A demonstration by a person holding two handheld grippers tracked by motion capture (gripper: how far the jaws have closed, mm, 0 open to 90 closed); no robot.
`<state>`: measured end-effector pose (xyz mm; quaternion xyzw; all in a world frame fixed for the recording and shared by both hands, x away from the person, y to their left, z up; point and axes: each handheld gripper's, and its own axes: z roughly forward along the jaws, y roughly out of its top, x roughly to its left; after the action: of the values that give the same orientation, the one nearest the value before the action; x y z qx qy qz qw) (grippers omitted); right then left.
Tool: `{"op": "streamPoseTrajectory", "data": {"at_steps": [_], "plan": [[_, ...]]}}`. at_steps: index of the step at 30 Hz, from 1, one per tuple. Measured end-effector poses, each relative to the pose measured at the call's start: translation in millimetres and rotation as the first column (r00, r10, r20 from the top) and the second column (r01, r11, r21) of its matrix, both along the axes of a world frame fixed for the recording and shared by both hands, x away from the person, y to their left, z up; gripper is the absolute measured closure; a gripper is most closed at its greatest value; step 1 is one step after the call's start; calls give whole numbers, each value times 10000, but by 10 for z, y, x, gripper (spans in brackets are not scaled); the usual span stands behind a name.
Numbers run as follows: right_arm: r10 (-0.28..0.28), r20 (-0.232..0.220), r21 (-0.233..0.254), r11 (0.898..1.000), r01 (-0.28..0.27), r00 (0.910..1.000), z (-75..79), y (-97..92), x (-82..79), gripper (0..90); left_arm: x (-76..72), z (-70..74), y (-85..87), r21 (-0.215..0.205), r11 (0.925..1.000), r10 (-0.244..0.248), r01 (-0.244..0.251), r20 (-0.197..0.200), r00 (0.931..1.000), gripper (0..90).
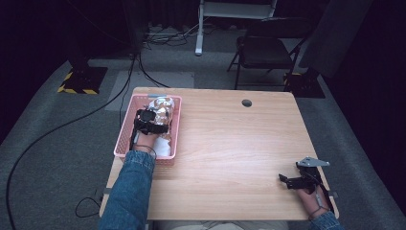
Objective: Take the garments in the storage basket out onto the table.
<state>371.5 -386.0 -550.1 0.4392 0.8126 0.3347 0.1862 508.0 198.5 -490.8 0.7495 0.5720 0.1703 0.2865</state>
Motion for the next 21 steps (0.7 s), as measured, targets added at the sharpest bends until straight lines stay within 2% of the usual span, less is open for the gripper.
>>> {"op": "streamPoseTrajectory", "data": {"at_steps": [7, 11, 16, 17, 21], "plan": [[-4, 1, -4, 10000, 4, 10000, 0, 0, -1, 3, 87, -80, -77, 144, 9997, -170, 178, -537, 9984, 182], [-1, 3, -2, 10000, 1, 10000, 0, 0, -1, 4, 121, -111, -107, 109, 9995, -283, 293, -835, 9961, 281], [-4, 6, -5, 10000, 4, 10000, 0, 1, -1, 4, 124, -115, -115, 86, 9997, -240, 249, -900, 9957, 493], [-4, 6, -6, 10000, 4, 10000, 0, 1, -1, 4, 125, -112, -109, 55, 9998, -211, 217, -938, 9954, 493], [-3, 6, -7, 10000, 3, 10000, 0, 1, -1, 4, 123, -99, -89, -98, 9999, -46, 36, -1007, 9949, 587]]}}
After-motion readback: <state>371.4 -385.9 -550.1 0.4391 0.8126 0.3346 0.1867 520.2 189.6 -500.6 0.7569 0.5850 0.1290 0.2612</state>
